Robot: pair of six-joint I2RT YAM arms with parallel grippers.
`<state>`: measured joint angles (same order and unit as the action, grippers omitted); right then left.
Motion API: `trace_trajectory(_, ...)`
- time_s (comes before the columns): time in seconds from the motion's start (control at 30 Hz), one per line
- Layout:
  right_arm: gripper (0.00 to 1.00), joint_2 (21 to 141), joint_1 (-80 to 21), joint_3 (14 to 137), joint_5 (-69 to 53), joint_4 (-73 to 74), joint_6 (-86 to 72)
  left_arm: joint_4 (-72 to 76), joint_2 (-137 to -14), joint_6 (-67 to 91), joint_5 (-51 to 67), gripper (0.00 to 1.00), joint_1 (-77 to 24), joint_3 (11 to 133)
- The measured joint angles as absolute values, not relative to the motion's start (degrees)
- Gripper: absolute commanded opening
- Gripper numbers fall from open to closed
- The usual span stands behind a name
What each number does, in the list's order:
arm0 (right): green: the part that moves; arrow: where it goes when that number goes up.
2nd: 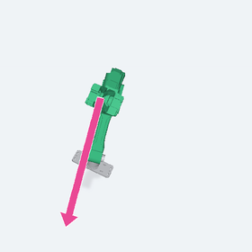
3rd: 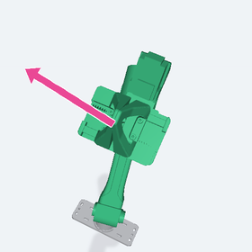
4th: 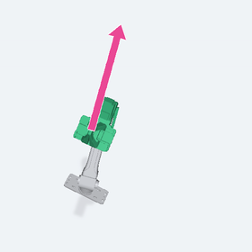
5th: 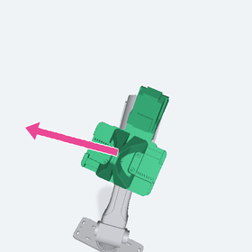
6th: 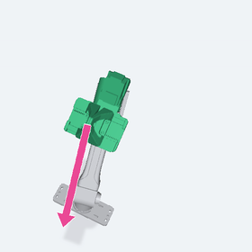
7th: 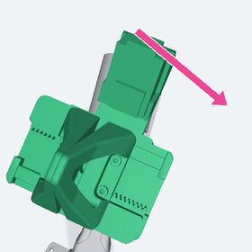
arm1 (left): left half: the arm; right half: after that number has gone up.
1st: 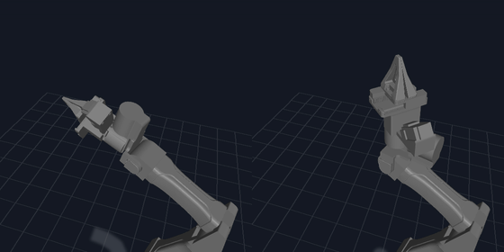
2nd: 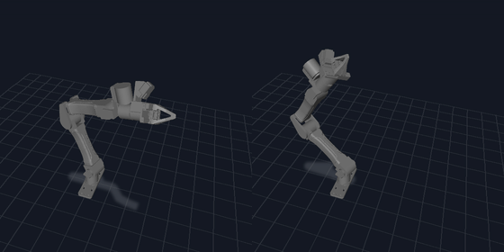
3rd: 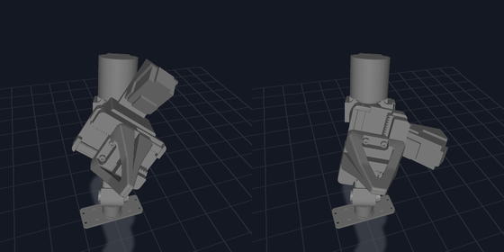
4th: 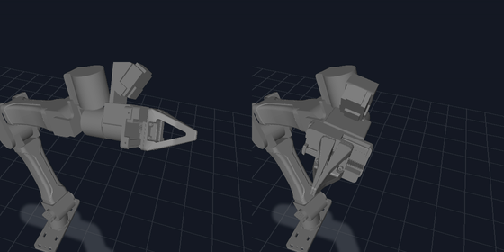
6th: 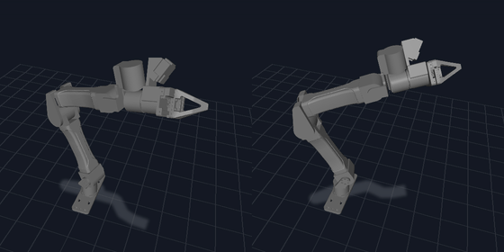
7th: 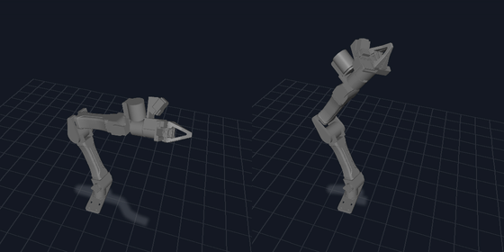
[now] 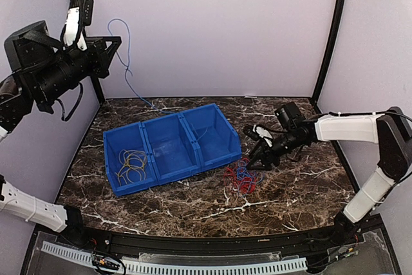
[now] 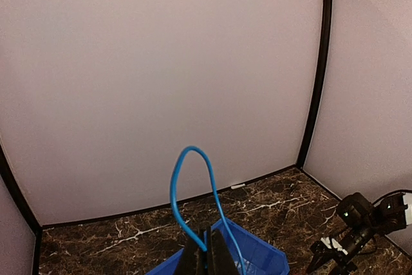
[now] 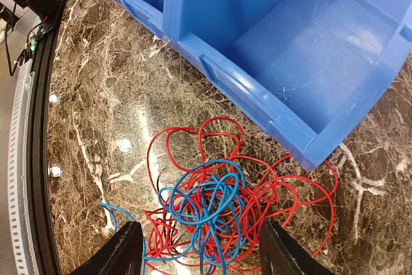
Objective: Untangle the cables
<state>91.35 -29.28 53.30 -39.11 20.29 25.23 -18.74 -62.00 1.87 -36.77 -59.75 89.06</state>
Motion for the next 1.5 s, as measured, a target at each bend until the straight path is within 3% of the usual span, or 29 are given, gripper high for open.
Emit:
trace_trajectory(0.47, 0.83, 78.2, -25.7, 57.3, -35.8, 25.6, 29.7, -27.1, -59.8, 5.4, -42.5, 0.00, -58.0, 89.6)
trace_trajectory(0.6, 0.98, 74.9, -24.9, 55.8, -35.5, 24.0, 29.4, -31.0, -63.3, 5.5, -41.9, 0.00, -56.5, 92.9)
trace_trajectory(0.8, 0.99, 72.3, -24.3, 49.7, -35.9, 21.9, 28.8, -37.2, -70.5, 8.7, -37.9, 0.04, -52.2, 102.3)
trace_trajectory(0.9, 0.99, 72.3, -24.0, 48.8, -35.9, 21.4, 28.5, -39.5, -73.6, 10.4, -35.0, 0.00, -50.2, 106.7)
trace_trajectory(1.13, 0.99, 71.7, -23.5, 47.5, -37.2, 20.4, 28.6, -40.8, -79.2, 12.3, -29.6, 0.00, -47.3, 107.8)
trace_trajectory(1.5, 0.99, 71.4, -23.5, 46.8, -37.8, 20.1, 30.2, -33.9, -80.4, 18.0, -19.6, 0.00, -43.9, 88.6)
